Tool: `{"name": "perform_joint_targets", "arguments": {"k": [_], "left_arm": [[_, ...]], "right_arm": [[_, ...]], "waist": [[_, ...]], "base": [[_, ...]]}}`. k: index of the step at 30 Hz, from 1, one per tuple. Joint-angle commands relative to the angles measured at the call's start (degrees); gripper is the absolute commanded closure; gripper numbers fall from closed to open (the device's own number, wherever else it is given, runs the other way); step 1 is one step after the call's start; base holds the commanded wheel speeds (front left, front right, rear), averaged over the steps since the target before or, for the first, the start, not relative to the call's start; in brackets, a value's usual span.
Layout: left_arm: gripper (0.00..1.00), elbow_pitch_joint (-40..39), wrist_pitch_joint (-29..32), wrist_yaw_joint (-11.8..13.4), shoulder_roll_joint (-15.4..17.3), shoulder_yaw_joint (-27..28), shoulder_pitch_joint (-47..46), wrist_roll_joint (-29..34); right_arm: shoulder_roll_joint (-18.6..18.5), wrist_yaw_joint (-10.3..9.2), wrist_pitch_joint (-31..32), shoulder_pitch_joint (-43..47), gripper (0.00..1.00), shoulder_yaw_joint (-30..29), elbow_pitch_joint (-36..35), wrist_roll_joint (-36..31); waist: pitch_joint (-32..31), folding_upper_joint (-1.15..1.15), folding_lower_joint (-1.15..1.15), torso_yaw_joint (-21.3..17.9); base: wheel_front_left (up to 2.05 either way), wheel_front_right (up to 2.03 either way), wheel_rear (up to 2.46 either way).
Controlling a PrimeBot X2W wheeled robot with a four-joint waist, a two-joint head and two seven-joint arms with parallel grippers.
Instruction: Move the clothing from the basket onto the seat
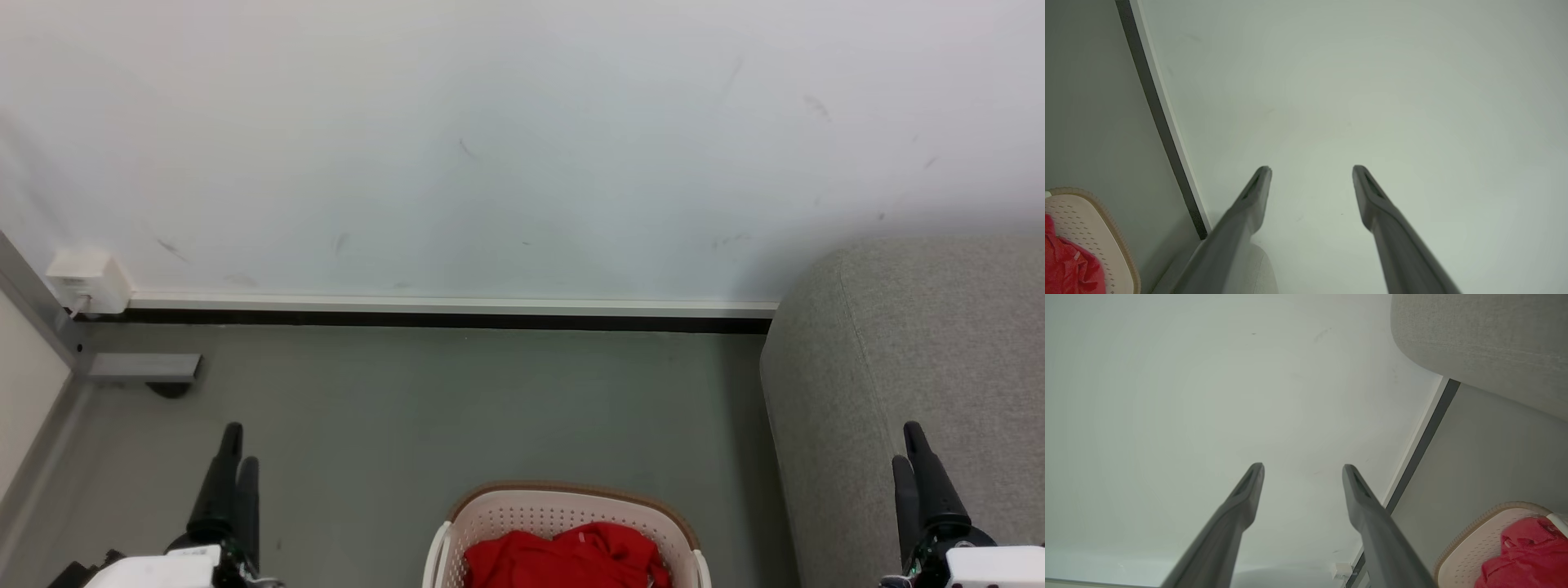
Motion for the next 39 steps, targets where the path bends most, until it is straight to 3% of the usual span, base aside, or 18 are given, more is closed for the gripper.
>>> {"name": "perform_joint_targets", "arguments": {"k": [1,19,33,39], "left_arm": [[0.00,-1.6,-0.7,-0.4,0.3,0.4,-0.4,2.4],[0.00,-4.7,-4.9,-1.3,0.4,0.1,0.3,18.5],[0.00,-5.6,-7.6,-1.9,0.5,0.1,0.7,36.3],[0.00,-5.5,-8.7,-2.2,0.5,-0.4,1.2,43.6]], "right_arm": [[0.0,-0.02,-0.3,-1.8,0.00,-0.9,-1.4,-2.0],[3.0,-0.03,-0.7,-2.7,0.00,-3.1,-3.5,-19.7],[5.0,-0.05,-1.0,-3.3,0.00,-6.8,-1.2,-35.5],[5.3,-0.05,-1.0,-3.7,0.00,-7.9,0.6,-45.1]], "waist": [[0.0,0.00,0.00,0.0],[-0.1,0.00,0.00,-0.4],[-0.1,0.00,0.00,-0.7],[-0.1,0.00,0.00,-0.7]], "base": [[0.00,0.00,0.00],[0.00,0.00,0.00],[0.00,0.00,0.00],[0.00,0.00,0.00]]}}
